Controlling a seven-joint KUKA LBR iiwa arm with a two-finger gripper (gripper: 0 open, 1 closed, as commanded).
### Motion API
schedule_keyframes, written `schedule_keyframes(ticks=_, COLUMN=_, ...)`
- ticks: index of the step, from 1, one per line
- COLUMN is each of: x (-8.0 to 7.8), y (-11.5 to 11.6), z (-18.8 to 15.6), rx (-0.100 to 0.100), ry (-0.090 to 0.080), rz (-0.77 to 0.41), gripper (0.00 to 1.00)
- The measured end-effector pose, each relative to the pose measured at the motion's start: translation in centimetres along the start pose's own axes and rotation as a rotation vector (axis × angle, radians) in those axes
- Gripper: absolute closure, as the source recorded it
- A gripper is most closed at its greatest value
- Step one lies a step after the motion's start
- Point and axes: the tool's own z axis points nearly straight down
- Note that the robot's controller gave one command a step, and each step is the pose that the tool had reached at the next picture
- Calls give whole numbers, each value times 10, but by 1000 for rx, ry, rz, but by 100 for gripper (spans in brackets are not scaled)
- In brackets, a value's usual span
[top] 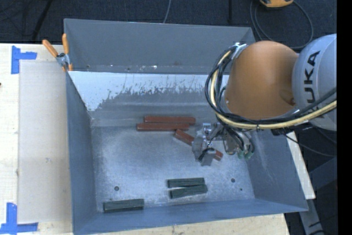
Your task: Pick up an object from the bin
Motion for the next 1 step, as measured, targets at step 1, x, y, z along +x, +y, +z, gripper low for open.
schedule_keyframes(ticks=1, x=-1, y=-4, z=-11, rx=1, ry=4, rz=-77, gripper=100)
